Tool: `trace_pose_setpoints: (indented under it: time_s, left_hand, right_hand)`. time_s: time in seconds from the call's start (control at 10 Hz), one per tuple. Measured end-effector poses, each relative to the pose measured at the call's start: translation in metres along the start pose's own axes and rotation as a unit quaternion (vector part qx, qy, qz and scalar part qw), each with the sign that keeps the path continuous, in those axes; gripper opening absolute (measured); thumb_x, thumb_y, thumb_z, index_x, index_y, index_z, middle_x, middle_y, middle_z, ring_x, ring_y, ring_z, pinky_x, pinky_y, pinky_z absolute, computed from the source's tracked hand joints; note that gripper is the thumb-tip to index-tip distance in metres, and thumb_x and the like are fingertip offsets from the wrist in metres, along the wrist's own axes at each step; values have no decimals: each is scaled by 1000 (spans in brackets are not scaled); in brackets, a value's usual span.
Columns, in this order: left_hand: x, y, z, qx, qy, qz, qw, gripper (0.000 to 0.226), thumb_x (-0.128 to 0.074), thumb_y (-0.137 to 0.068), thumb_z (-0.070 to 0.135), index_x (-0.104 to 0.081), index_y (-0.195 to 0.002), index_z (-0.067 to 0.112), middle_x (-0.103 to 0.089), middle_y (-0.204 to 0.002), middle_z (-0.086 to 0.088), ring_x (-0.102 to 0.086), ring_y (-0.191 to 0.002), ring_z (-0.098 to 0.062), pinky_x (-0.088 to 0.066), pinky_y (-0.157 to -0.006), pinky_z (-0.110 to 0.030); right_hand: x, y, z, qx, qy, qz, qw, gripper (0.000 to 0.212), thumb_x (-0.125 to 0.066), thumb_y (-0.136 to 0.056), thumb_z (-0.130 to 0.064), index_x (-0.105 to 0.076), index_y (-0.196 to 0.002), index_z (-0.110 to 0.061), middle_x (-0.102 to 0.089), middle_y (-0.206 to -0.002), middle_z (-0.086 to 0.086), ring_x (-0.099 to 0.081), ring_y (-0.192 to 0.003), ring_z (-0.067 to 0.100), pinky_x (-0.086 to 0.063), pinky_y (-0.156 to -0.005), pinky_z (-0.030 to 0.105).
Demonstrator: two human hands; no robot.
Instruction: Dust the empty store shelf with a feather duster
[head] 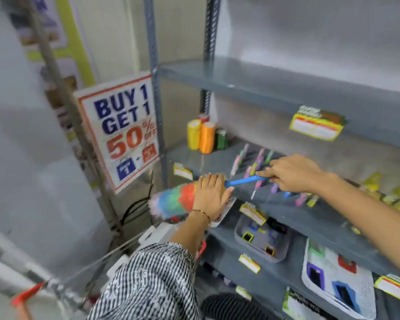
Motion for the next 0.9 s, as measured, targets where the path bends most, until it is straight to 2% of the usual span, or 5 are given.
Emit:
trace_pose_setpoints:
  time_s: [0.2, 0.3, 0.5, 0.7, 0.9]
  left_hand:
    - [-47, 67, -119, 128, -2, -64, 990, 54, -36, -94, 45, -45, -127, 4, -52, -134, -18, -40, -131, -34, -25, -111, -49]
    - [-73, 109, -169, 186, -7, -98, 978, 54, -38, -94, 42, -39, -133, 5, -44, -142, -17, -31, -136, -33, -17, -115, -48]
    - [-114, 184, -250, 290, -28, -137, 947, 55, -35, -96, 42, -36, -135, 3, -42, -143, -19, -31, -135, -32, -18, -115, -47]
    - [-142, 235, -300, 352, -39, -144, 924, 56, -36, -96, 42, -34, -136, 3, -40, -145, -19, -27, -138, -34, -16, -116, -49]
    - [-142, 237, -309, 366, -43, -136, 920, 52, -37, -96, 41, -40, -131, 2, -45, -140, -21, -33, -135, -36, -20, -114, -50]
  right_hand:
    - [-37, -96, -117, 140, 5, -10, 990, 41, -49, -85, -19, -59, -119, -39, -66, -94, 1, -64, -91, 28, -50, -68, 35]
    - [-65, -140, -189, 205, 36, -20, 978, 32, -50, -82, -12, -65, -108, -22, -67, -100, 6, -62, -94, 29, -49, -77, 37]
    - [-142, -193, -331, 311, 54, -44, 948, 22, -55, -83, -4, -67, -98, -15, -68, -106, 8, -60, -102, 28, -44, -85, 37]
    - [-225, -199, -420, 353, 43, -96, 930, 26, -51, -87, -4, -64, -107, -12, -68, -112, 10, -57, -109, 31, -42, -94, 40]
    - [-238, -193, -425, 360, -76, -101, 924, 43, -52, -87, -4, -48, -128, -14, -56, -125, 8, -48, -117, 29, -38, -97, 45]
Point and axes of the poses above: each hand's wrist, its own y-axis away from the middle knuckle, its own x-axis out of the back of the hand, z = x × y, the point moved 7 cm from there along -y, towards the middle knuckle
